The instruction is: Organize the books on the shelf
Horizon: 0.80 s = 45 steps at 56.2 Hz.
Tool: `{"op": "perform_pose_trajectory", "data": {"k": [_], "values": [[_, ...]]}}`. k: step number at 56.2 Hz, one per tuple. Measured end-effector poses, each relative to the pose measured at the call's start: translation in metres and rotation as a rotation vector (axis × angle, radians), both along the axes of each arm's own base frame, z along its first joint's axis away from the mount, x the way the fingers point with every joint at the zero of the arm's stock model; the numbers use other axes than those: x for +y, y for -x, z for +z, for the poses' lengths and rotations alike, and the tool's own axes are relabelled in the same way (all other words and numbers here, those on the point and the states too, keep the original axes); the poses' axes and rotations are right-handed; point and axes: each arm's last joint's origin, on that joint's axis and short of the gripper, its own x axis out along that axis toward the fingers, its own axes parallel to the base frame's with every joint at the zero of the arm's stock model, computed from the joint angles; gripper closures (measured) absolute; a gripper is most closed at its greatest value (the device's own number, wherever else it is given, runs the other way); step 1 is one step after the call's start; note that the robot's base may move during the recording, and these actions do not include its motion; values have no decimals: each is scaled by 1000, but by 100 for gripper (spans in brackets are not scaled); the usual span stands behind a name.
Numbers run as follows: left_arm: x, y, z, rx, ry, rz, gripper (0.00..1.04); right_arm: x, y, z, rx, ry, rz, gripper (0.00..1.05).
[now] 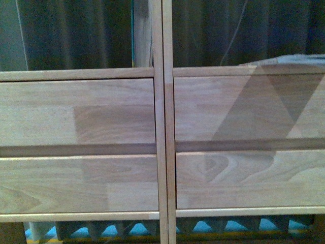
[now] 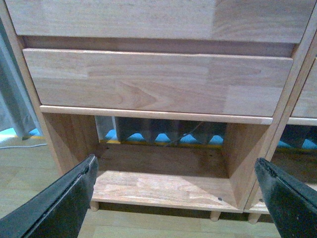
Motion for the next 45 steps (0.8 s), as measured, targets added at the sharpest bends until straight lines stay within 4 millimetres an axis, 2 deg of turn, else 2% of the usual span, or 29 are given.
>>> {"op": "perform_pose_trajectory", "data": {"k": [15,19,24,30,35,41,45], "values": [[0,0,0,0,0,0,7,0,0,0,0,0,0,7],[0,0,0,0,0,0,7,-1,-3,2,26,-95,131,7],[0,0,0,0,0,-1,7,-4,-13,24,23,-292,242,7],[0,0,0,0,0,0,7,-5,-36,66,-29,-470,287,7],[0,0,0,0,0,-1,7,-2,-69,94,-33,-613,310,7],[0,0,0,0,0,0,7,-2,-111,110,9,-761,308,7],[0,0,0,0,0,-1,7,-5,-146,116,42,-893,262,7]]}}
